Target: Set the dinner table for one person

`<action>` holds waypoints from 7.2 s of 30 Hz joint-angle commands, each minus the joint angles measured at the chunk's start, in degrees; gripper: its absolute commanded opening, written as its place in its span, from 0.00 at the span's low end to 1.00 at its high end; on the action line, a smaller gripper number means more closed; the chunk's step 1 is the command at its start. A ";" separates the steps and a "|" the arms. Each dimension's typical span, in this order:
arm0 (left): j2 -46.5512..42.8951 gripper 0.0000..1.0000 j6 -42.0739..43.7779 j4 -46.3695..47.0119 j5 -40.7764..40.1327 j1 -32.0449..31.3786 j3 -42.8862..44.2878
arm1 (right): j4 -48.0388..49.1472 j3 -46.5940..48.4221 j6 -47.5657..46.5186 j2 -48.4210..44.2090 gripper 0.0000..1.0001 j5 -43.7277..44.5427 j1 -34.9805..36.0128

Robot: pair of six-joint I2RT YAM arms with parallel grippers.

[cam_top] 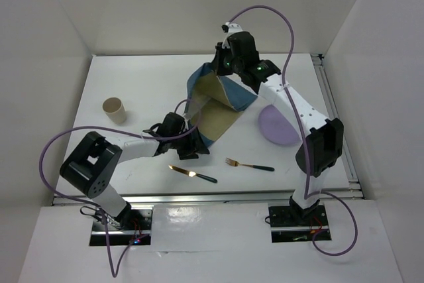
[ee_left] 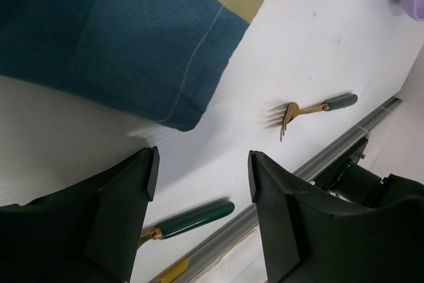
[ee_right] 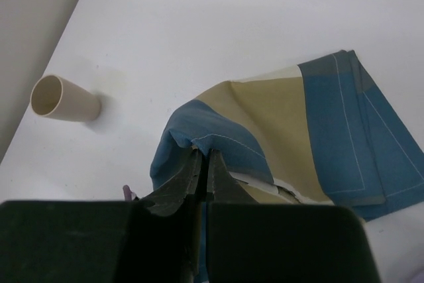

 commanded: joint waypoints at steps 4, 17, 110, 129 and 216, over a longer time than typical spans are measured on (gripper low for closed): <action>1.22 0.73 -0.48 -0.05 -3.17 -1.38 3.48 | 3.89 -3.52 2.80 -7.70 0.00 -7.56 -6.39; -1.95 0.76 6.46 -4.19 -9.34 -1.38 5.93 | 3.36 -5.11 2.80 -11.22 0.00 -13.11 -12.28; 24.08 0.76 31.33 -43.66 -21.02 28.33 88.23 | 4.59 4.13 5.79 10.49 0.76 -15.50 -22.84; 13.54 0.54 30.73 -40.75 -16.64 26.21 63.88 | 1.34 0.24 5.43 22.34 0.59 -12.85 -3.24; 0.68 0.70 23.68 -51.29 -32.20 30.86 49.62 | -4.29 -26.11 7.63 -11.04 0.65 -7.23 -9.65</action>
